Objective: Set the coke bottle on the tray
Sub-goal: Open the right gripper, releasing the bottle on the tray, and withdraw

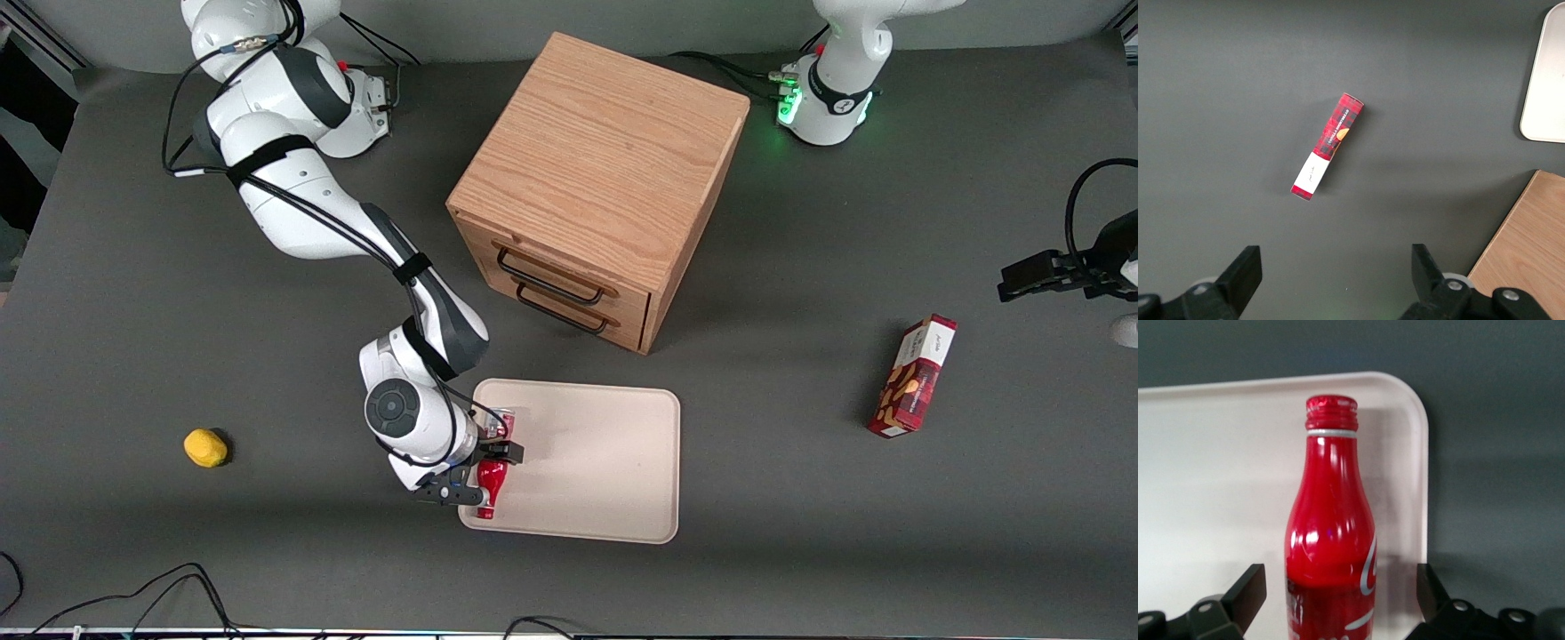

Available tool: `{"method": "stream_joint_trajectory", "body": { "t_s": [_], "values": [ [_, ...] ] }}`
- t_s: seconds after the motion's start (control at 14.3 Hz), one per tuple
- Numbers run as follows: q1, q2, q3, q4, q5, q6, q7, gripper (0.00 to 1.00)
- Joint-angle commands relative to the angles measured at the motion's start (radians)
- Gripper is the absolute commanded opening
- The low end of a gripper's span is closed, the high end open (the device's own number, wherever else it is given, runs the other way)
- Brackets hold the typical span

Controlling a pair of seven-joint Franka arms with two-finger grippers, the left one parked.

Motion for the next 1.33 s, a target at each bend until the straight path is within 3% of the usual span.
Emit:
{"method": "stream_joint_trajectory", "body": {
  "t_s": [0.0,0.49,0.84,1.05,1.26],
  "values": [
    [0.006,-0.072,-0.016,-0.037,-0.016,-0.008,0.031,1.0],
    [-0.144,-0.434,-0.008,-0.211,-0.002,-0.232,-0.055,1.0],
    [-0.244,-0.822,-0.019,-0.579,0.022,-0.256,-0.176,1.0],
    [-0.253,-1.044,-0.086,-0.763,0.082,-0.29,-0.297,1.0],
    [-0.25,-1.192,-0.139,-0.87,0.09,-0.34,-0.374,1.0]
  ]
}}
